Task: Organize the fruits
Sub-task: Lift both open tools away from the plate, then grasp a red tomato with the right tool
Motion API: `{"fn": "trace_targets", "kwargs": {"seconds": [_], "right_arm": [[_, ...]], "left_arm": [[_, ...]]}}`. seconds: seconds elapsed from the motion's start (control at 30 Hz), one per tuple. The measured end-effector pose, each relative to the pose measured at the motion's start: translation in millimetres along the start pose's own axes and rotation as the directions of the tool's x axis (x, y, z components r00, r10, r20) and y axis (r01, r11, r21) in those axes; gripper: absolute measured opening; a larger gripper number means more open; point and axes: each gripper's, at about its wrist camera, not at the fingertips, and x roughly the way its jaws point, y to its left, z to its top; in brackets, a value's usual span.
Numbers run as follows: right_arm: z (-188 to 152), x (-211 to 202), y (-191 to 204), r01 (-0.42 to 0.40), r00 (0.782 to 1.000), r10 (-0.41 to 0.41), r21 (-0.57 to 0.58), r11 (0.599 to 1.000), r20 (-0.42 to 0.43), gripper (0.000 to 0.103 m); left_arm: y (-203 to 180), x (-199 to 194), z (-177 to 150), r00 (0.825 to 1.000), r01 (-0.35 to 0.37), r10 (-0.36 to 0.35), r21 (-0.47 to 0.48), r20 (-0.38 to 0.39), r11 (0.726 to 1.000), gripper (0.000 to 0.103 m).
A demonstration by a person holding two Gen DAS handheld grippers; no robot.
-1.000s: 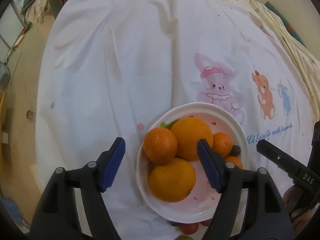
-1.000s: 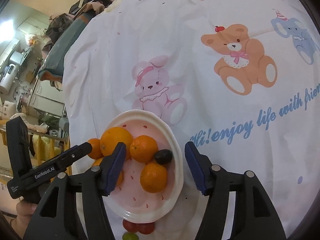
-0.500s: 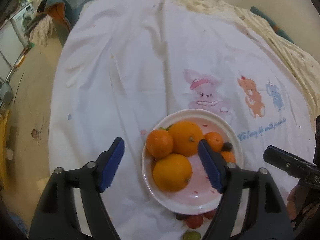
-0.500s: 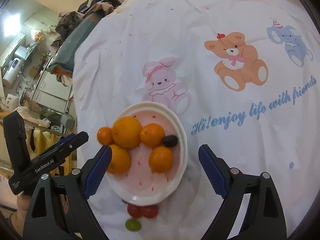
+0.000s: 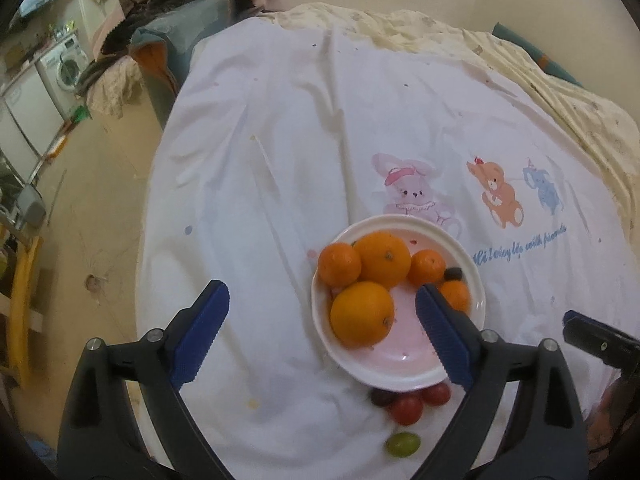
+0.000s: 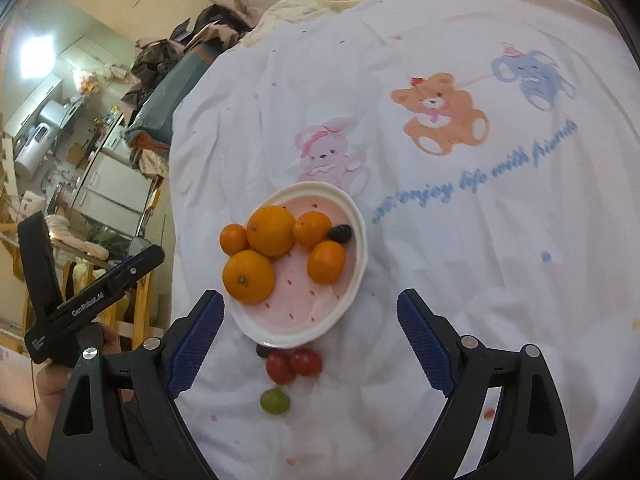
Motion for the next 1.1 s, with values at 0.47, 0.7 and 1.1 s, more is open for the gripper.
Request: {"fn": "trace_targets", "kwargs": {"seconds": [0.47,0.7,1.1], "right_arm": [[-34.6,21.8,-13.6,0.047,0.991,-0.039,0.062,0.997,-0.130,0.091],[-49.0,61.4,-0.4,-0.028,0.964,0.041,0.055,0.998,-0.262,0.066],[-55.3,114.2,13.8,0.042,0.935,-0.041,-0.004,0.999,-0.351,0.037]], "left_arm": [[9.4,-4.2,-55.6,0.993,0.016,-0.026,-0.089,-0.119,0.996,0.093],[24.4,-0.3,-62.3,0.986,0.012,-0.041,-0.175,-0.162,0.984,0.093],[27.3,1.6,-64.5,0.979,0.011,-0.049,-0.189,-0.198,0.982,0.093]]}}
